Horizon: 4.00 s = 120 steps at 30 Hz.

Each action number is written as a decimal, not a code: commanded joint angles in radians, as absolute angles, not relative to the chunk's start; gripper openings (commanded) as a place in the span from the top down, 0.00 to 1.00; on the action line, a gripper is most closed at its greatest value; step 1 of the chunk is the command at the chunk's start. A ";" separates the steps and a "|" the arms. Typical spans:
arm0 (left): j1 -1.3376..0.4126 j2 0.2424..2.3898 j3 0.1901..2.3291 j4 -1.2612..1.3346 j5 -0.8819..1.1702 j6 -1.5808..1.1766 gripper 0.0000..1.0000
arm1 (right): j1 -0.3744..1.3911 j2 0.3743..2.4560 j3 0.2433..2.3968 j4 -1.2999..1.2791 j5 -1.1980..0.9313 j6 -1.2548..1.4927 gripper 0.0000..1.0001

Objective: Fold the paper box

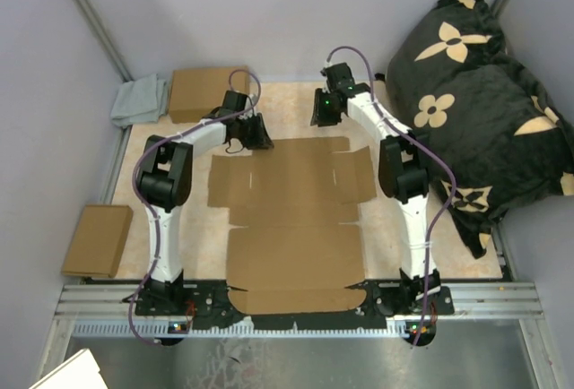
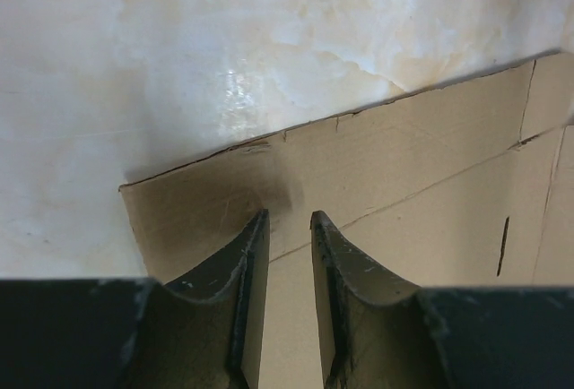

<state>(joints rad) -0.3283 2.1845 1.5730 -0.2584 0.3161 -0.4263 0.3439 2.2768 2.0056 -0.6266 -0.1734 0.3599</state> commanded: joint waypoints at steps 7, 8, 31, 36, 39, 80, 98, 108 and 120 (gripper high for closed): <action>-0.339 2.248 1.572 -0.346 0.331 -0.420 0.68 | 0.354 2.215 1.866 -0.513 -0.208 0.371 0.70; -0.339 2.248 1.572 -0.348 0.330 -0.420 0.68 | 0.352 2.182 1.825 -0.485 -0.186 0.380 0.71; -0.339 2.260 1.574 -0.367 0.314 -0.430 0.68 | 0.231 2.126 1.635 -0.476 -0.145 0.407 0.47; -0.339 2.260 1.574 -0.367 0.316 -0.433 0.68 | 0.247 2.069 1.606 -0.447 -0.160 0.387 0.55; -0.339 2.259 1.575 -0.368 0.317 -0.434 0.68 | 0.262 2.052 1.615 -0.451 -0.176 0.383 0.57; -0.325 2.306 1.675 -0.401 0.320 -0.429 0.68 | 0.379 2.352 1.875 -0.531 -0.168 0.411 0.55; -0.263 1.966 1.637 -0.469 0.209 -0.401 0.43 | 0.366 1.968 1.820 -0.626 -0.044 0.343 0.38; -0.265 1.454 0.894 -0.188 0.256 -0.578 0.39 | 0.354 1.474 1.075 -0.484 0.007 0.428 0.11; -0.272 1.267 0.584 -0.091 0.252 -0.614 0.35 | 0.339 1.375 0.647 -0.209 -0.085 0.524 0.09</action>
<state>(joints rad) -0.2687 1.2934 0.6151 -0.1810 0.2462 -0.5999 0.3454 1.3743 0.6956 -0.3485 -0.0555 0.4854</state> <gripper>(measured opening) 0.651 0.920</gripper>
